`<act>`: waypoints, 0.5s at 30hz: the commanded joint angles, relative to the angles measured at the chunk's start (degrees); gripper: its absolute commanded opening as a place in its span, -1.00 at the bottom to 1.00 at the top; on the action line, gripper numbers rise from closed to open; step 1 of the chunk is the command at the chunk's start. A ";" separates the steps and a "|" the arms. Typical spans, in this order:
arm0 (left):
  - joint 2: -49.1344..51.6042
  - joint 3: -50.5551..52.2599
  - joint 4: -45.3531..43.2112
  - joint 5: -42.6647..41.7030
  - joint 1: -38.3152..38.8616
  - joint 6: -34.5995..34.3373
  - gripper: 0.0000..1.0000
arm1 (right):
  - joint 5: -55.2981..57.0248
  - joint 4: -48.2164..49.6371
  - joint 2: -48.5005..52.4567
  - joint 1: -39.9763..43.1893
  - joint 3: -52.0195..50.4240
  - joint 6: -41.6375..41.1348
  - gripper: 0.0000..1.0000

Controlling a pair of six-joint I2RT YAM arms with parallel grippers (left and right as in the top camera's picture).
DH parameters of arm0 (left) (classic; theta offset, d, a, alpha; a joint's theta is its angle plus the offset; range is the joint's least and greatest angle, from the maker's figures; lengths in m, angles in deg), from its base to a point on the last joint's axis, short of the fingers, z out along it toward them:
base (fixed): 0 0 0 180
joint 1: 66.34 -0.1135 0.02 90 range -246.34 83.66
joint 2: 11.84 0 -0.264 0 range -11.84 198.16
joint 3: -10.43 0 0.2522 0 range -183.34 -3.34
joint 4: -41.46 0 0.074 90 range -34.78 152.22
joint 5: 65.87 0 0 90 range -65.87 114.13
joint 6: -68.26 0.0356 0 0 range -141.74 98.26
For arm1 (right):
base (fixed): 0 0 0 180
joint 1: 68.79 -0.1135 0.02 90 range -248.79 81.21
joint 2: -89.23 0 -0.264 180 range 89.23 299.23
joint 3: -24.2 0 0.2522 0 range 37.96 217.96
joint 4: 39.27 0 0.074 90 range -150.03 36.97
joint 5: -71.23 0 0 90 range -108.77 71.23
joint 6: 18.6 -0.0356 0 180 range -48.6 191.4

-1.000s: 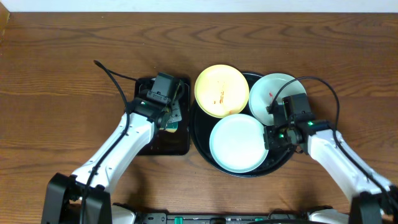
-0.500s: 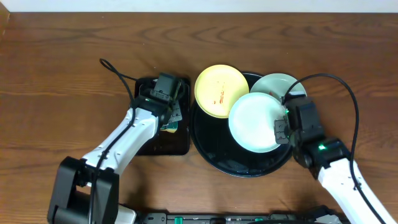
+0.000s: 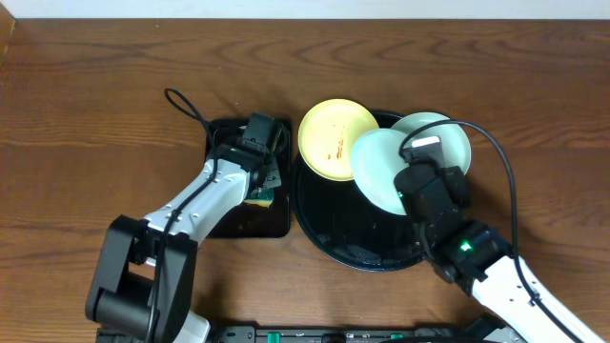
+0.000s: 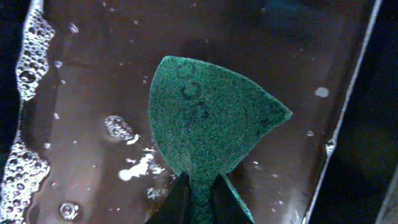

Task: Clean dirty plates on tray and stack at the side
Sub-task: 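Lift the cleaned pale green plate with the right gripper and move it right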

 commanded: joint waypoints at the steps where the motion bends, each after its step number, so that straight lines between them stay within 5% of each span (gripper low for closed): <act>1: 1.14 0.48 0.04 1.16 -0.17 0.70 -0.85 | 8.85 2.80 -0.57 -3.13 -0.13 6.71 -0.97; 15: 2.51 0.48 -0.15 1.16 -0.17 0.70 -0.85 | 22.82 13.73 -0.57 -11.91 -0.13 19.91 -0.98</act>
